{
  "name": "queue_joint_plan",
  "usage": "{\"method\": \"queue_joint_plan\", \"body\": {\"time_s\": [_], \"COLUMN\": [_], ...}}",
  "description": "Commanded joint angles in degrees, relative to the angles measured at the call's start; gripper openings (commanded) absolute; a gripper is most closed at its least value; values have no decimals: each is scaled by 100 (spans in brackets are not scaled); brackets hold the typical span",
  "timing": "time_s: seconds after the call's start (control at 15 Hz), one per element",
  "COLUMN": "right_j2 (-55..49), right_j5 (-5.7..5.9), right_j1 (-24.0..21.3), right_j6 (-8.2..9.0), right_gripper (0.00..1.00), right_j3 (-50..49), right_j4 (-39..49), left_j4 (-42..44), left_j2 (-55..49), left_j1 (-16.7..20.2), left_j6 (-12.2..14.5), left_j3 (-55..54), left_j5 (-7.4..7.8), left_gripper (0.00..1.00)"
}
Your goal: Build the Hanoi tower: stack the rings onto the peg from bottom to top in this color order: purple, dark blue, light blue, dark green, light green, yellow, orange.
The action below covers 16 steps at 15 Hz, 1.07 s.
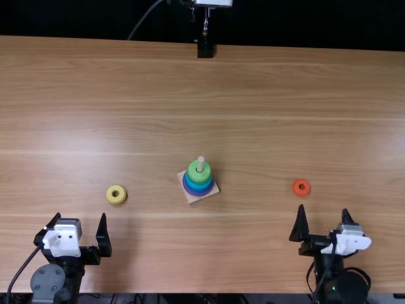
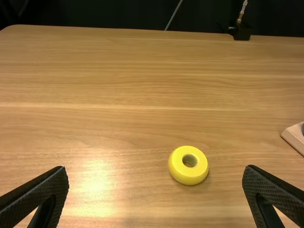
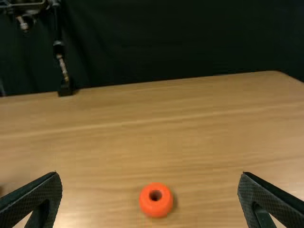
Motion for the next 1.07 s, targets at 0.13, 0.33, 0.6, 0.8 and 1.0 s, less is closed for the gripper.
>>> {"method": "queue_joint_plan", "body": {"time_s": [0.13, 0.33, 0.6, 0.8, 1.0], "right_j2": [-69, -69, -69, -69, -69], "right_j5": [-80, -101, -196, -196, -196], "right_j1": [-18, -44, -18, -18, -18], "right_j6": [-18, -29, -240, -240, -240], "right_gripper": [100, 100, 100, 100, 100], "right_j3": [-110, -110, -110, -110, -110], "right_j4": [-830, -1083, -1104, -1104, -1104], "left_j4": [-442, -442, -442, -442, -442], "left_j2": [-67, -67, -67, -67, -67], "left_j1": [24, 24, 24, 24, 24], "left_j6": [28, 28, 28, 28, 28], "left_j3": [-633, -633, -633, -633, -633], "left_j5": [43, 43, 43, 43, 43], "left_gripper": [100, 100, 100, 100, 100]}}
